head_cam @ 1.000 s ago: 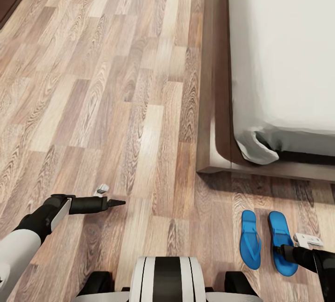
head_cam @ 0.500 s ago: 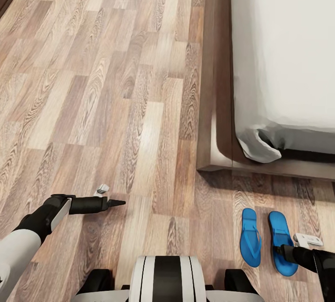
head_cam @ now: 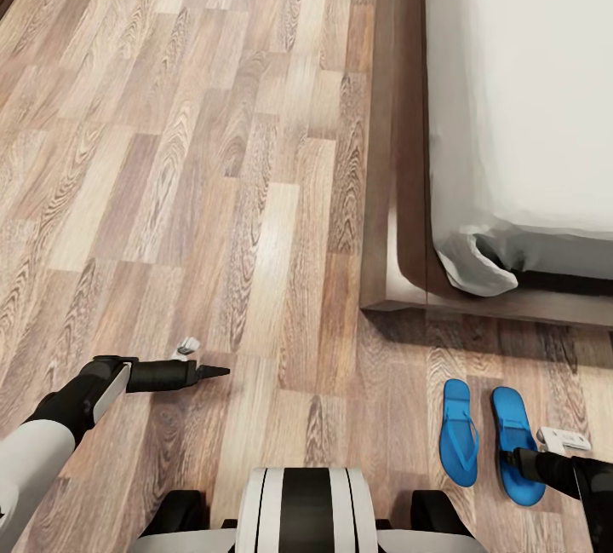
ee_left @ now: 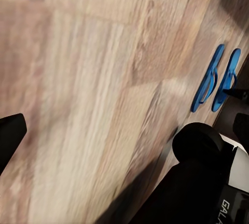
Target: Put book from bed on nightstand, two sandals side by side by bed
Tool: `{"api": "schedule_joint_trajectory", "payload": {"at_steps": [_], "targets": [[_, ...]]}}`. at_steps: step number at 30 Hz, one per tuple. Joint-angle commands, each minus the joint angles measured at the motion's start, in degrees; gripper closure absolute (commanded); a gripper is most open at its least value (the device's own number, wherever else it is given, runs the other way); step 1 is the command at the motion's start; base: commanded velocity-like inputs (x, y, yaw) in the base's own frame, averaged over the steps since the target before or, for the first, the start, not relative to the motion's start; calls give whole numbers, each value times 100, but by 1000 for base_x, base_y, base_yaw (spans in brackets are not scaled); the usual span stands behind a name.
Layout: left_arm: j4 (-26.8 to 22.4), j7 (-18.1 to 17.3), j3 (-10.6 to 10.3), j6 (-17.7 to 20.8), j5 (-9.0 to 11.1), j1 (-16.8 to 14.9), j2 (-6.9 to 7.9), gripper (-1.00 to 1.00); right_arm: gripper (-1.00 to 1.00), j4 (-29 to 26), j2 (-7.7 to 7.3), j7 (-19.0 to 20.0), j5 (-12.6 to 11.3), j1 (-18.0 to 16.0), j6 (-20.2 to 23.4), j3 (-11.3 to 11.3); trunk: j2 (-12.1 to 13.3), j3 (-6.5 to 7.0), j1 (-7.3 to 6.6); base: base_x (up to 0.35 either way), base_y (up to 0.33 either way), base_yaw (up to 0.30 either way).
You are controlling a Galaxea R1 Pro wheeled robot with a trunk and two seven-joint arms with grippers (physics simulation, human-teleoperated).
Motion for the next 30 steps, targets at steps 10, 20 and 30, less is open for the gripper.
{"api": "schedule_joint_trajectory", "payload": {"at_steps": [10,20,30], "targets": [[-4,11,-32,44,48,-3,7,-100,100,-8,2,58,60,-4,10,-14,-4,-47,4,0,0,0],[-4,12,-32,44,48,-3,7,-100,100,-8,2,57,60,-4,10,-14,-7,-92,9,0,0,0],[-3,11,-32,44,48,-3,-1,-100,100,-15,2,66,60,-4,-54,-14,-7,-92,9,0,0,0]]}}
